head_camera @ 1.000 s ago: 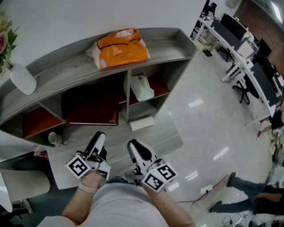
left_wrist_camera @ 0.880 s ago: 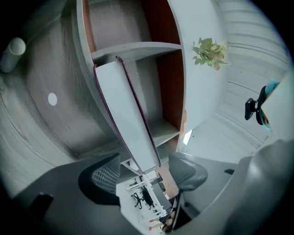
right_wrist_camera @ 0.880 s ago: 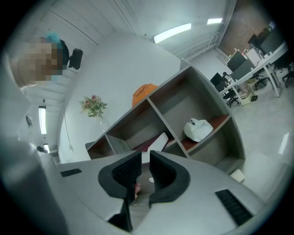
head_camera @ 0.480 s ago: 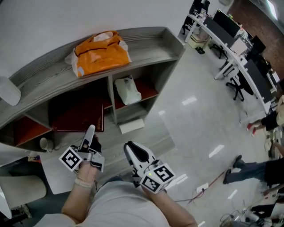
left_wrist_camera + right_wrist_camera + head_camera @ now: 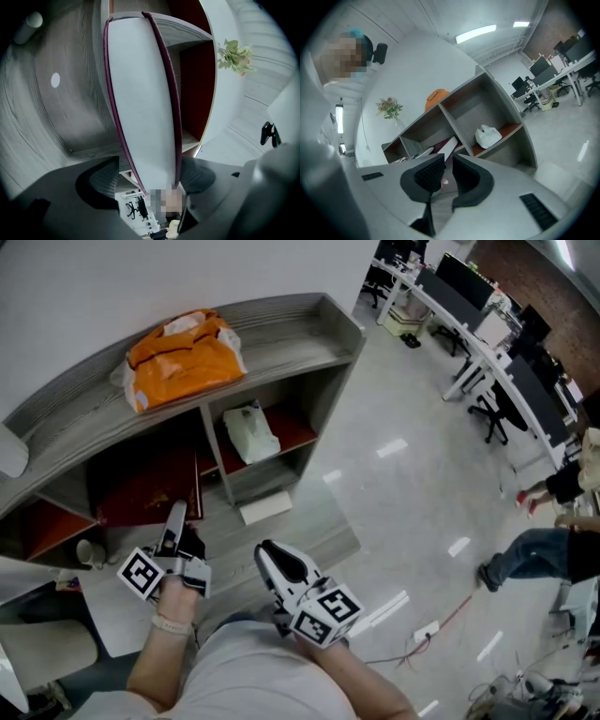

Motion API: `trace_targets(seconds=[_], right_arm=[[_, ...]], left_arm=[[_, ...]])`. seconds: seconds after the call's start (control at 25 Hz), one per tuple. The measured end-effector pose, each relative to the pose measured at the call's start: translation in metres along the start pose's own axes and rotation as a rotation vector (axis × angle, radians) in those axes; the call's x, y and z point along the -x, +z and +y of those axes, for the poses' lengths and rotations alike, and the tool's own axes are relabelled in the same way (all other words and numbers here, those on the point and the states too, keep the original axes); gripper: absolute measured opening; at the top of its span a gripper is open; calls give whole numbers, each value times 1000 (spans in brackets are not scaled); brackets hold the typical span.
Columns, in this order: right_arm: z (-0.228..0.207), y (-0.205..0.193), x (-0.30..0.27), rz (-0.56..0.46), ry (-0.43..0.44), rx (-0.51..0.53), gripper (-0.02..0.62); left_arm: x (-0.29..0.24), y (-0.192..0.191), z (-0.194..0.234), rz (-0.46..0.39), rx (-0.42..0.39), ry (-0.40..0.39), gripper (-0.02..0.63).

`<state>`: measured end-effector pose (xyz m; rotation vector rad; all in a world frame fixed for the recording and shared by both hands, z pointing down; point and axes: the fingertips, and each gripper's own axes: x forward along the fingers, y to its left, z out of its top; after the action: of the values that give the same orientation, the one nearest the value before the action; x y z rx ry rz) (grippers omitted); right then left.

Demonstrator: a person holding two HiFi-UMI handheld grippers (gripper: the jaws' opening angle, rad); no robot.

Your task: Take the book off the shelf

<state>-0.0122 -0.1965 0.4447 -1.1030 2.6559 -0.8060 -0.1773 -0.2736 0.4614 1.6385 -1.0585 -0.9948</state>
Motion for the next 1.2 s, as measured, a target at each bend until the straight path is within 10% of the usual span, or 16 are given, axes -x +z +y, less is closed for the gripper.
trace_targets(seconds=[0.24, 1.2], right_arm=[[-7, -1, 6, -3, -9, -18, 61], [-14, -8, 45, -83, -112, -74, 61]], left_arm=[[3, -5, 0, -12, 24, -13, 249], [40, -56, -17, 118, 104, -59, 232]])
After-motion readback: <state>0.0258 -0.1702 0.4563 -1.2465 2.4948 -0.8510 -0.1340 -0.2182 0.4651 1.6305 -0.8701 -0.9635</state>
